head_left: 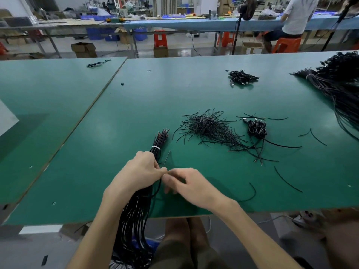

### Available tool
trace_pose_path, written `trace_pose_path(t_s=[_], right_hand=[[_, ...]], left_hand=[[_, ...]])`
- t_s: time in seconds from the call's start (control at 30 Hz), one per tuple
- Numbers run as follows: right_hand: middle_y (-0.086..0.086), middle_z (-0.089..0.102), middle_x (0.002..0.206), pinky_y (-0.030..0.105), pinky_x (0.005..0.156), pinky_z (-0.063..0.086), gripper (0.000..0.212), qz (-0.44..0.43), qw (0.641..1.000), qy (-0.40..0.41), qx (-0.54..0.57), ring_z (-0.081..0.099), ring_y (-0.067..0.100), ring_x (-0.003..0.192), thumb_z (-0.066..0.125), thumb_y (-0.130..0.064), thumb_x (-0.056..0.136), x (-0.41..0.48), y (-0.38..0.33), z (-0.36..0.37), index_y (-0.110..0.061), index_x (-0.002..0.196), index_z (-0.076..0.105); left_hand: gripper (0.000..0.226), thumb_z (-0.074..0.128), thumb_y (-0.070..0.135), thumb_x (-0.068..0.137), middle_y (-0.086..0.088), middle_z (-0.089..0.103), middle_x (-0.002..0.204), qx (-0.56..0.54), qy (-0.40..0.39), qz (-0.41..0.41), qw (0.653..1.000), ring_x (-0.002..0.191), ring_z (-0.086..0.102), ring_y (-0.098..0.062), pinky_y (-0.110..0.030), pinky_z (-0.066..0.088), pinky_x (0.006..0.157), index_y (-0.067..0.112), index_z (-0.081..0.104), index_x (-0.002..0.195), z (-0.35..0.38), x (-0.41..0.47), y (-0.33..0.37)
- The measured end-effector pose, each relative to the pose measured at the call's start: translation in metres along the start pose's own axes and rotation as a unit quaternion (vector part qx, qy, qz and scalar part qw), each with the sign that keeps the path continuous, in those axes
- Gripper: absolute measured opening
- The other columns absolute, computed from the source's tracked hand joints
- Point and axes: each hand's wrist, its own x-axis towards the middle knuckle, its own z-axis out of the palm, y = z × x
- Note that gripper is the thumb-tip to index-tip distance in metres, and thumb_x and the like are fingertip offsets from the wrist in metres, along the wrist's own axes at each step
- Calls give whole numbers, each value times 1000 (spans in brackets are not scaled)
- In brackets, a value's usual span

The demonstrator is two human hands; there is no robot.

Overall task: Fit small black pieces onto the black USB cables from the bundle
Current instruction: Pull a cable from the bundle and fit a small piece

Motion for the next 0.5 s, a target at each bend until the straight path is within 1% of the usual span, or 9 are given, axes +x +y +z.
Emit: trace_pose_path(t_s=[0.07,0.1,0.17,0.2,0.27,0.33,0.4,0.43,0.5], right_hand=[[-11,72,82,31,73,51,14,-6,999,-8,42,61,4,71,73,-48,92,6,-2,13,-34,91,71],[-14,72,82,28,77,51,12,-1,998,2,69,61,1,73,79,-42,89,8,-2,15,-34,92,71],[-6,75,85,28,81,54,16,2,990,23,142,65,6,76,82,-28,88,9,1,16,-19,99,75],[1,75,85,27,78,55,15,-5,985,31,171,66,10,75,80,-22,90,8,1,15,-11,99,74],[11,77,87,27,71,56,6,-22,980,48,190,65,14,73,77,-14,93,6,1,16,-10,95,72],[11,77,87,27,70,55,4,-31,978,66,197,67,16,77,73,-10,95,5,2,17,-12,93,71],[7,75,84,24,68,54,6,-37,974,76,208,67,12,78,71,-6,96,4,2,17,-12,94,71],[4,74,83,23,68,53,5,-41,973,76,216,66,11,77,70,-5,96,4,2,16,-10,95,71],[2,74,83,22,67,52,2,-47,970,73,229,61,12,69,70,-5,95,3,3,15,-6,97,72]], left_hand=[[39,65,36,93,-9,63,76,17,24,-1,1000,64,52,-26,-28,38,52,-2,70,82,1,1,1],[42,64,38,94,-9,63,74,21,33,2,999,65,52,-26,-28,38,53,-1,70,83,1,1,0],[48,62,48,97,-11,66,73,10,38,4,999,69,57,-27,-29,41,57,2,71,84,0,1,-3],[50,60,52,98,-12,69,77,-1,38,1,999,74,61,-29,-31,45,62,5,71,85,1,2,-6],[47,56,56,99,-9,70,91,-26,53,-14,998,91,64,-31,-36,49,75,11,66,91,3,5,-12],[43,59,54,98,-9,63,115,-9,91,-24,996,110,57,-32,-42,49,90,13,58,109,6,6,-17],[62,66,56,93,-12,45,133,101,100,-42,989,128,40,-33,-47,44,99,9,45,127,11,7,-22],[68,66,59,91,-13,40,135,150,89,-55,983,130,34,-33,-47,42,100,8,42,129,13,8,-24],[63,62,59,93,-14,41,132,173,61,-60,981,129,37,-33,-43,41,97,7,42,122,18,12,-26]])
